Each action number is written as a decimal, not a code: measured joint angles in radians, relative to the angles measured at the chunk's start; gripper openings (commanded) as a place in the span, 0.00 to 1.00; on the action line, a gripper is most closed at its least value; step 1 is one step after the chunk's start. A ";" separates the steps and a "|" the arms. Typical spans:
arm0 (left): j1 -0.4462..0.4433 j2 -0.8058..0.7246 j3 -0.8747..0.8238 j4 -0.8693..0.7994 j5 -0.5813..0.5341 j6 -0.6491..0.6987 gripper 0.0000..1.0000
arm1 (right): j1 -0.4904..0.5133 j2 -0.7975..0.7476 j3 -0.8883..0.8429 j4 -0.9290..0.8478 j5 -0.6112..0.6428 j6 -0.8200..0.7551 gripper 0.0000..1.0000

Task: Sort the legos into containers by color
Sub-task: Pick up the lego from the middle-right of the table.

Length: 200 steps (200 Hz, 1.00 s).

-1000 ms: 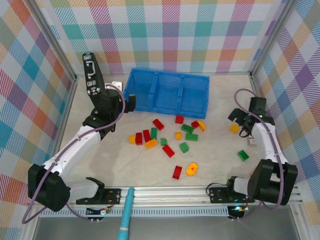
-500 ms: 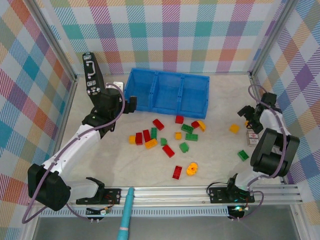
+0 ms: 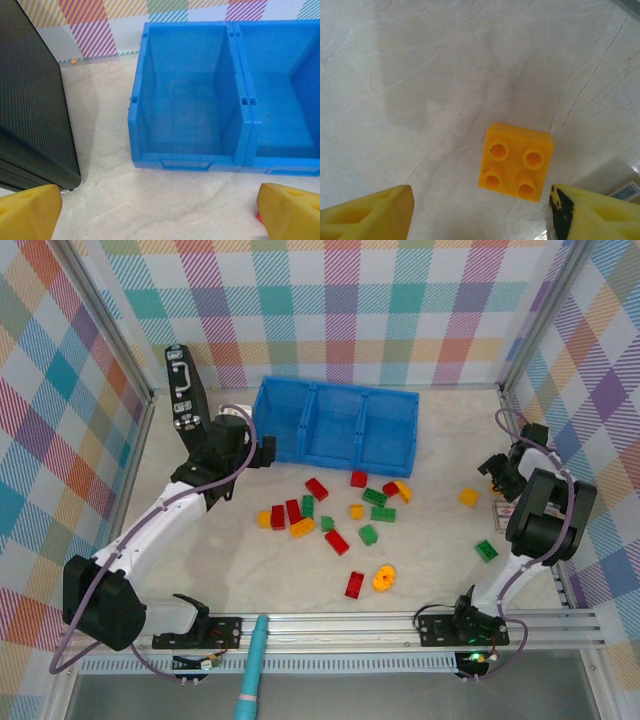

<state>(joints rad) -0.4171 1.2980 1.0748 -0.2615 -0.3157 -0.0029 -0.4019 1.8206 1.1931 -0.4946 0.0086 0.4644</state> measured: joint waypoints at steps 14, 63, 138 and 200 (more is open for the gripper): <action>0.000 0.008 0.006 -0.002 0.000 0.000 1.00 | -0.003 0.010 0.010 0.000 0.008 -0.002 0.68; -0.001 0.037 0.043 -0.016 0.000 0.000 1.00 | -0.027 0.068 0.036 0.008 0.017 -0.008 0.58; -0.010 0.065 0.170 -0.151 0.013 0.047 1.00 | -0.032 0.103 0.064 0.007 0.006 -0.020 0.35; -0.013 0.106 0.478 -0.328 0.045 0.165 1.00 | -0.032 0.084 0.065 -0.007 -0.048 -0.044 0.27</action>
<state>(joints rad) -0.4301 1.4036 1.5532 -0.5900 -0.2703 0.1619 -0.4335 1.9045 1.2583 -0.5018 -0.0395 0.4202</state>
